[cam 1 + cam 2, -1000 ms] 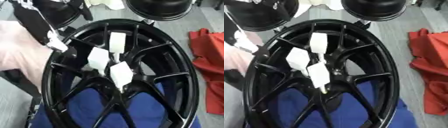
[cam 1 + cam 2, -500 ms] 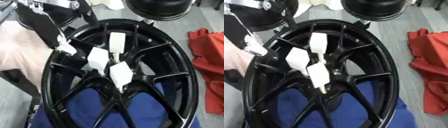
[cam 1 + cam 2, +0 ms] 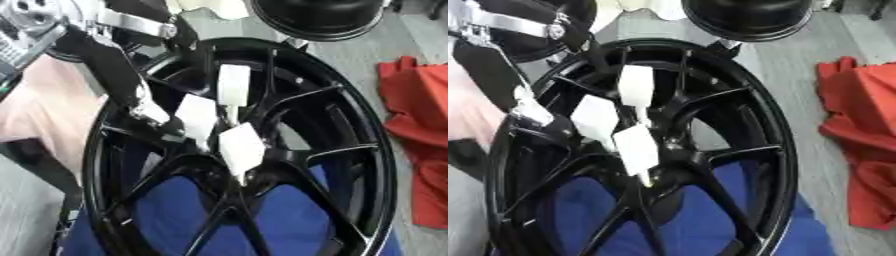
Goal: Pull the pin out of the wheel hub.
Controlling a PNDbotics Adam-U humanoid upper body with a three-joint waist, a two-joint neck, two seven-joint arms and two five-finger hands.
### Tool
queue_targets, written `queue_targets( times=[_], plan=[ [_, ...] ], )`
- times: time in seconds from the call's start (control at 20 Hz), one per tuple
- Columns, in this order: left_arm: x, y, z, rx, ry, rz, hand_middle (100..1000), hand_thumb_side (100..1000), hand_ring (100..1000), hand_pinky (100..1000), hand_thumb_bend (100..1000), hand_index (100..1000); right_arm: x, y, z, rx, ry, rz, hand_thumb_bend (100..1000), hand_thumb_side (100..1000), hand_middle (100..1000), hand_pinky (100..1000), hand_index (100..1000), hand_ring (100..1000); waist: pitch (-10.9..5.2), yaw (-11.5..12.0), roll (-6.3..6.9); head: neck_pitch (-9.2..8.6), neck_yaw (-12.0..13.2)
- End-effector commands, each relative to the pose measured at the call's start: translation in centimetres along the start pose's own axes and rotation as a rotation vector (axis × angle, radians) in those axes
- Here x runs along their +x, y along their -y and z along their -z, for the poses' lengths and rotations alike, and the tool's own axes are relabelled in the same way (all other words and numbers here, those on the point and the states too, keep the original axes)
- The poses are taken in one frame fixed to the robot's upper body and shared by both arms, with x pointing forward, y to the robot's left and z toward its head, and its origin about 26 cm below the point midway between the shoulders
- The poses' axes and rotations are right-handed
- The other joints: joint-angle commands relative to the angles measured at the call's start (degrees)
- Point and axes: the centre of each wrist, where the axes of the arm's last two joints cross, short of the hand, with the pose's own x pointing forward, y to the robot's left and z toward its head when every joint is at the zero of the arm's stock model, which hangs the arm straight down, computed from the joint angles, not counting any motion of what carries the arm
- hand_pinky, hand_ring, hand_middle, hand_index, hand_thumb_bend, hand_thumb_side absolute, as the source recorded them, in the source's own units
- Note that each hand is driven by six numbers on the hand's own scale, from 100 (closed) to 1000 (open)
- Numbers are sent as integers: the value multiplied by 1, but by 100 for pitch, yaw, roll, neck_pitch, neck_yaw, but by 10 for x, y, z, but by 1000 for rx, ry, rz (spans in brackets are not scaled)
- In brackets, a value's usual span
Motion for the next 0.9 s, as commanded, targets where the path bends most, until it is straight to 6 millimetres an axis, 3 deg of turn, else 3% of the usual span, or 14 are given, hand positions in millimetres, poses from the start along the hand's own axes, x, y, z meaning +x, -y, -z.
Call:
queue_targets(
  times=[0.05, 0.9],
  plan=[
    [0, -8, -4, 20, -24, 26, 735, 482, 833, 878, 618, 845, 9, 7, 5, -15, 31, -7, 100, 725, 611, 657, 625, 514, -103, -7, -17, 21, 20],
    [-1, -5, 7, 2, 0, 38, 748, 463, 791, 844, 560, 828, 9, 8, 4, -25, 31, 2, 100, 727, 611, 657, 624, 515, -98, -52, -15, -43, -53]
  ],
)
